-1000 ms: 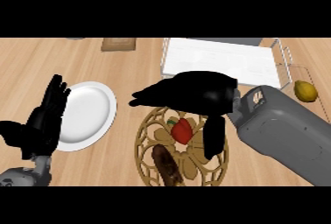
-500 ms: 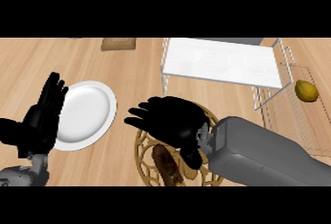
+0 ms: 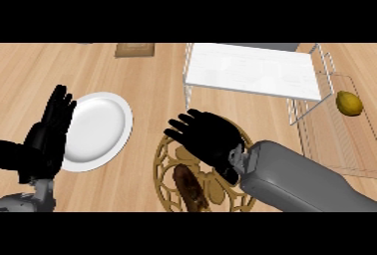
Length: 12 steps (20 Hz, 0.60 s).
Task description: Pick the bell pepper from the placemat and place it in the tiered shelf
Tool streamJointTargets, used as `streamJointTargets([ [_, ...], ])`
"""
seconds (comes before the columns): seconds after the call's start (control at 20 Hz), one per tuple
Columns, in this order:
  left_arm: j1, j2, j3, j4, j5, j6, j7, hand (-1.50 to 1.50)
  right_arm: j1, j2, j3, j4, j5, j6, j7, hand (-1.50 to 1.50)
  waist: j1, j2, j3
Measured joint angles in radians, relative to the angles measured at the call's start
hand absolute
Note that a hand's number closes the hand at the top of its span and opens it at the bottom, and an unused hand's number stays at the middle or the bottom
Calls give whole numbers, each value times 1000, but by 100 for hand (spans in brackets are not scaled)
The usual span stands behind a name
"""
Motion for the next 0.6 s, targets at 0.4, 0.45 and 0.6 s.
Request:
streamJointTargets([
  [0.4,3,-37,19,-18,-44,-21,28,0,75,44,-57,91,158,-18,-143,-150,0,1,0],
  [0.45,-1,-45,17,-14,-53,-21,27,0,77,46,-65,116,178,-27,-167,-150,1,1,0],
  [0.6,19,-52,37,-11,-53,-47,8,0,84,74,-84,167,229,-26,-211,-150,2,1,0],
])
